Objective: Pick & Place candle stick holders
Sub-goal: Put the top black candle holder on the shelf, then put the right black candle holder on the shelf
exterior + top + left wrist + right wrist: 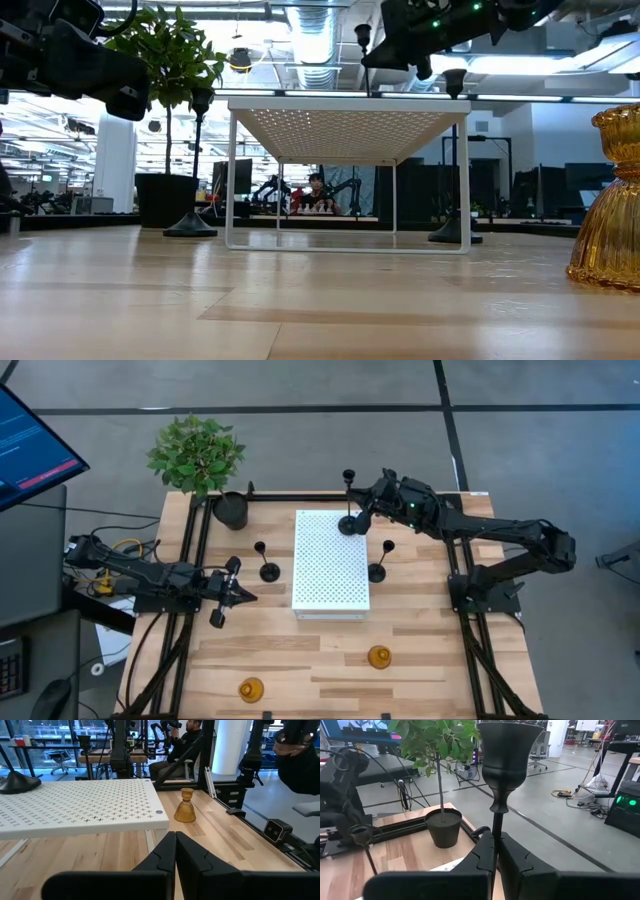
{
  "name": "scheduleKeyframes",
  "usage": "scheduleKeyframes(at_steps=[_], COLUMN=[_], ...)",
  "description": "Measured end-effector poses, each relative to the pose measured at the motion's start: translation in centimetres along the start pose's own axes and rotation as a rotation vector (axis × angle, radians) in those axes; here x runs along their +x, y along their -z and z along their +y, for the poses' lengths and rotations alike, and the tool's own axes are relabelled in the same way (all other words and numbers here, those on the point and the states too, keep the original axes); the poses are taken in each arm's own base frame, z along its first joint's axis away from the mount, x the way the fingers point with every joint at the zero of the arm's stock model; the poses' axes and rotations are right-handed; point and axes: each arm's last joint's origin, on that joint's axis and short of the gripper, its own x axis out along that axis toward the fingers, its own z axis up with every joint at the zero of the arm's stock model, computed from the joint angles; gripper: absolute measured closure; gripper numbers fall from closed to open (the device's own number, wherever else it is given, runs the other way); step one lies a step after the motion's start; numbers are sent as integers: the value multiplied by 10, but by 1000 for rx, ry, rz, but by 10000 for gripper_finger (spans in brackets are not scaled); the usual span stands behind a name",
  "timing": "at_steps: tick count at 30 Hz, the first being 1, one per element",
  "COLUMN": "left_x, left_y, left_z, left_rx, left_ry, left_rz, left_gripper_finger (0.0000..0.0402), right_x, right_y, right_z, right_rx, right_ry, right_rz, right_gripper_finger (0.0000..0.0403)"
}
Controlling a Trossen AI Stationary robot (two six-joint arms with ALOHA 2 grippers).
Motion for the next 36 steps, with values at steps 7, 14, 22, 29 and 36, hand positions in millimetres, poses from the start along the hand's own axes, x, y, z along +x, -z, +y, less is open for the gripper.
scheduleKeyframes(at_steps=[7, 14, 22, 29, 36], left_x=[0, 0, 0, 0, 0], left_y=[0, 0, 0, 0, 0], left_z=[0, 0, 0, 0, 0], left_rx=[0, 0, 0, 0, 0], left_ry=[0, 0, 0, 0, 0], left_rz=[0, 0, 1, 0, 1], left_gripper_finger=[392, 392, 392, 392, 392], right_x=[-1, 1, 1, -3, -38], right_y=[-1, 1, 5, 2, -13], right_z=[-7, -6, -6, -7, -11], right_rx=[1, 0, -5, -17, -46], right_ry=[23, 18, 17, 17, 16], right_rz=[2, 7, 36, 33, 61], right_gripper_finger=[403, 403, 358, 291, 237])
